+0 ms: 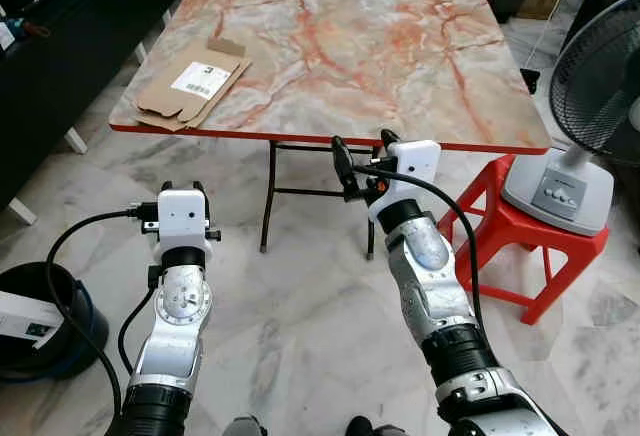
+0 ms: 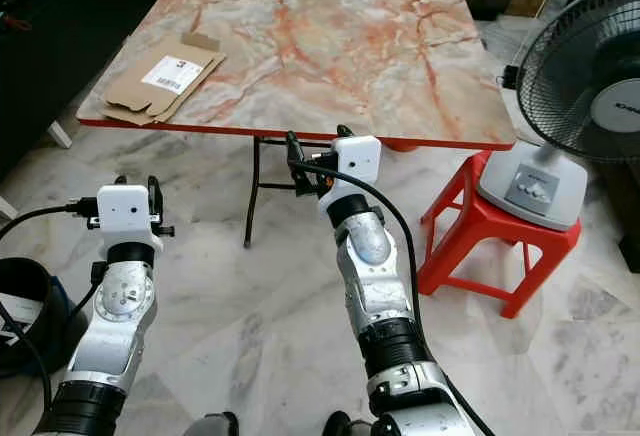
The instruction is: Picking trash to rubbish bin
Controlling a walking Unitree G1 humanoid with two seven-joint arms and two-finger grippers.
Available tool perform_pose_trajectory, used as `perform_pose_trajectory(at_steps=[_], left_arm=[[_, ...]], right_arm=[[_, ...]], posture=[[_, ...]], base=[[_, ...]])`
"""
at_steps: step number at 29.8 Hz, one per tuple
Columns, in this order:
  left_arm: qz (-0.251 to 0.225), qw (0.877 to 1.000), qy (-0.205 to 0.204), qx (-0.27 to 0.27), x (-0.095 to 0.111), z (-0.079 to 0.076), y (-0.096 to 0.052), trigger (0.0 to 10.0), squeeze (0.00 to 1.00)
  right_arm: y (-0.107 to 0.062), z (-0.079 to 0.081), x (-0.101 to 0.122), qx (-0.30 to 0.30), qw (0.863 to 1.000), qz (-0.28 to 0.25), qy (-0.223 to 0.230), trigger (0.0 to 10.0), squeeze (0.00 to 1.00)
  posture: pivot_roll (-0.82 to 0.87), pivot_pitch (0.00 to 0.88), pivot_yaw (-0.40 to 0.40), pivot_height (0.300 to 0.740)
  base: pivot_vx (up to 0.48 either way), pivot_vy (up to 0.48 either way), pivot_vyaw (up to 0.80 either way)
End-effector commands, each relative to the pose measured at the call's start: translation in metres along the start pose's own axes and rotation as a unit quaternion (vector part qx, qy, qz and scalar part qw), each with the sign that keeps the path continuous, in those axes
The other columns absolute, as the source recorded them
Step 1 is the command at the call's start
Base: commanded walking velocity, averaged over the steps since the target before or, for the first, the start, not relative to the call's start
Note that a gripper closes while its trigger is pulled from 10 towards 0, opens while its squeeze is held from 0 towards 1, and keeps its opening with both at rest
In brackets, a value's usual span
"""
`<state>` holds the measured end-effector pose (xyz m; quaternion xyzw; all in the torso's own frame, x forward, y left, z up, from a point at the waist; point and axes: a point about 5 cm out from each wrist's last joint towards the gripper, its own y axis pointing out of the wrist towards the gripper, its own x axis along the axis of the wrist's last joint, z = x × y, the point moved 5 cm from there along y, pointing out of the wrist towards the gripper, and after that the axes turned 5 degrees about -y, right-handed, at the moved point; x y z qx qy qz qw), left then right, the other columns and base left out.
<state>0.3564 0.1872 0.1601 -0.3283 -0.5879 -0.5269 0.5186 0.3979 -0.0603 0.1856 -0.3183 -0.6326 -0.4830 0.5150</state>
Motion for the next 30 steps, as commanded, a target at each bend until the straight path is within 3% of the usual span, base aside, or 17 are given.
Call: perform_pose_trajectory(at_steps=[1, 6, 10, 17, 25, 30], left_arm=[[-0.005, 1.000, -0.001, 0.002, 0.0052, 0.0006, 0.0011, 10.0, 0.00], [-0.002, 1.000, 0.000, 0.005, 0.0043, 0.0009, 0.0021, 10.0, 0.00], [0.011, 1.000, -0.004, 0.013, -0.0003, 0.0029, 0.0026, 10.0, 0.00], [0.013, 1.000, -0.009, 0.020, -0.0016, 0.0065, 0.0024, 10.0, 0.00], [0.017, 0.999, -0.010, 0.025, -0.0026, 0.0077, 0.0023, 10.0, 0.00], [0.020, 0.999, -0.010, 0.025, -0.0037, 0.0076, 0.0028, 10.0, 0.00]], right_arm=[[-0.0001, 0.0044, -0.0027, 0.007, 1.000, 0.005, 0.002, 10.0, 0.00], [-0.0004, 0.0074, -0.0025, 0.016, 1.000, 0.004, -0.014, 10.0, 0.00], [-0.0007, 0.0110, -0.0044, 0.025, 0.999, 0.007, -0.022, 10.0, 0.00], [-0.0006, 0.0131, -0.0047, 0.030, 0.999, 0.008, -0.023, 10.0, 0.00], [-0.0009, 0.0124, -0.0055, 0.027, 0.999, 0.009, -0.024, 10.0, 0.00], [-0.0011, 0.0110, -0.0074, 0.023, 0.999, 0.014, -0.032, 10.0, 0.00]], posture=[[0.14, 0.132, -0.019, 0.740], [0.14, 0.127, -0.019, 0.740], [0.14, 0.126, -0.019, 0.740], [0.14, 0.136, -0.024, 0.740], [0.14, 0.146, -0.028, 0.740], [0.14, 0.146, -0.029, 0.740]], base=[[0.000, 0.000, 0.00], [0.000, 0.000, 0.26], [0.274, 0.000, 0.70], [0.292, 0.000, 0.00], [0.295, 0.000, 0.60], [0.294, 0.000, 0.00]])
